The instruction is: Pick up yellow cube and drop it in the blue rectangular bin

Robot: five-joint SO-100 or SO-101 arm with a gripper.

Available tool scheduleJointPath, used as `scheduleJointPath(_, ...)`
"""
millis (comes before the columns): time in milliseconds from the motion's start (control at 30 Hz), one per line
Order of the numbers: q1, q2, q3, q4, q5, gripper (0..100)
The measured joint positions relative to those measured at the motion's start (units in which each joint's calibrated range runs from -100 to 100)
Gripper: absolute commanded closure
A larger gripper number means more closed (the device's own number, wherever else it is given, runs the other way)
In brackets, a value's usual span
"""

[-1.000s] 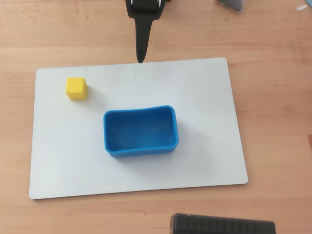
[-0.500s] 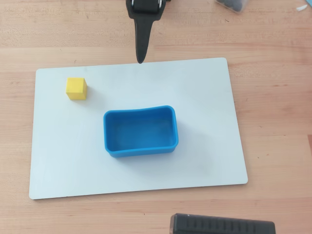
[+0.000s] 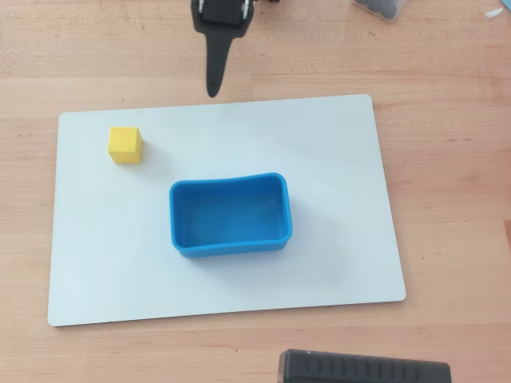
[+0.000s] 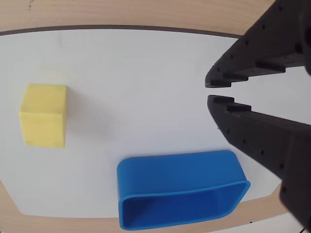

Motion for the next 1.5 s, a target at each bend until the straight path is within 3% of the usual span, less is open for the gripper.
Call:
scheduleJointPath(600, 13.3, 44.6, -33.2, 1.1, 4.3, 100)
scheduleJointPath(1300, 15.9, 93.0, -79.5, 20.2, 7.5, 100)
scheduleJointPath(1400, 15.9, 94.9, -82.6, 22.3, 7.5, 87)
scheduleJointPath(1500, 15.9, 95.0, -84.7, 24.1, 7.5, 81)
